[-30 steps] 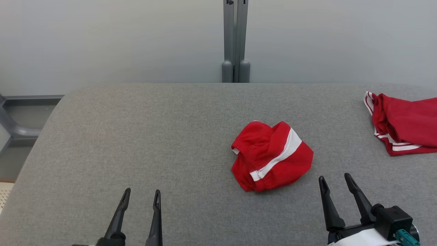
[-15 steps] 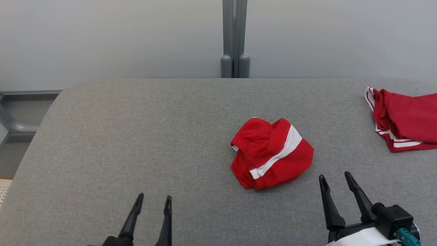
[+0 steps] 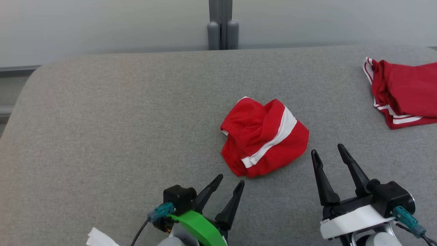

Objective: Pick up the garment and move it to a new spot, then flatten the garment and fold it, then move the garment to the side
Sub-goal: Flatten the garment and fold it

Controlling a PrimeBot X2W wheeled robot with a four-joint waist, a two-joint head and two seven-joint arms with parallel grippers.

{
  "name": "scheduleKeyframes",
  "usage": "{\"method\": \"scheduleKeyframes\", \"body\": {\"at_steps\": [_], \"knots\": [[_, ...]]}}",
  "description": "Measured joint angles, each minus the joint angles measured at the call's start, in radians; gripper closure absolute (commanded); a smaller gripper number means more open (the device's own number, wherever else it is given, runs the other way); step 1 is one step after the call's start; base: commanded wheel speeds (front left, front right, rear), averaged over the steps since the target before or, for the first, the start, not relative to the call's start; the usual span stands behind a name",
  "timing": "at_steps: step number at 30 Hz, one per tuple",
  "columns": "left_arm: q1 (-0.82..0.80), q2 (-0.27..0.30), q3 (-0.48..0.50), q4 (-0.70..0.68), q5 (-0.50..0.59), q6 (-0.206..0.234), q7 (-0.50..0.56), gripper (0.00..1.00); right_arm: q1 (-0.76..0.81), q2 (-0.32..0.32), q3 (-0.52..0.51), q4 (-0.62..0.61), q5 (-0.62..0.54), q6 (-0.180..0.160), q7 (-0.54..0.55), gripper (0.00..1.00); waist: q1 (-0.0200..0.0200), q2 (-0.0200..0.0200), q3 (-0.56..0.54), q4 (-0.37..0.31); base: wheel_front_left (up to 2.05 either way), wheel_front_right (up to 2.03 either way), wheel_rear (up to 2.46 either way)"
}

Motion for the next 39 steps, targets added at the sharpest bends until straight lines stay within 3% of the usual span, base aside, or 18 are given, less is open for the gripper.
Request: {"method": "scheduleKeyframes", "body": {"at_steps": [5,11,22,23,24,25,26,33,39], "knots": [[-0.106,0.021,-0.086,0.072,-0.113,0.0,-0.01,0.0,-0.03,-0.009,0.001,-0.007,-0.006,0.0,0.0,0.0,0.0,0.0,0.061,-0.037,0.0,0.0,0.0],[-0.168,0.045,-0.135,0.107,-0.173,0.0,-0.021,0.0,-0.047,-0.013,-0.002,-0.012,-0.009,0.0,0.0,0.0,0.0,0.0,0.106,-0.091,0.0,0.0,0.0],[-0.195,0.054,-0.084,0.092,-0.161,0.0,-0.025,0.0,-0.057,-0.011,-0.002,-0.015,-0.024,0.0,0.0,0.0,0.0,0.0001,0.161,-0.151,0.0,0.0,0.0],[-0.195,0.054,-0.088,0.091,-0.164,0.0,-0.025,0.15,-0.058,-0.01,-0.003,-0.015,-0.024,0.0,0.0,0.0,0.0,0.0001,0.162,-0.152,0.0,0.0,0.0],[-0.195,0.055,-0.092,0.091,-0.163,0.0,-0.025,0.42,-0.058,-0.01,-0.005,-0.015,-0.024,0.0,0.0,0.0,0.0,0.0,0.164,-0.154,0.0,0.0,0.0],[-0.195,0.056,-0.091,0.086,-0.163,0.0,-0.025,0.86,-0.058,-0.009,-0.007,-0.015,-0.025,0.0,0.0,0.0,0.0,0.0,0.164,-0.153,0.0,0.0,0.0],[-0.195,0.058,-0.091,0.082,-0.164,0.0,-0.025,1.0,-0.058,-0.008,-0.008,-0.015,-0.025,0.0,0.0,0.0,0.0,0.0001,0.164,-0.153,0.0,0.0,0.0],[-0.213,0.084,-0.126,0.022,-0.148,0.0,-0.025,1.0,-0.063,-0.001,-0.007,-0.011,-0.024,0.0,0.0,0.0,0.0,0.0,0.153,-0.153,0.0,0.0,0.0],[-0.404,0.141,-0.274,-0.099,-0.187,0.0,0.034,1.0,-0.072,0.018,0.001,-0.001,-0.022,0.0,0.0,0.0,0.0,0.0,0.125,-0.175,0.0,0.0,0.0]]}}
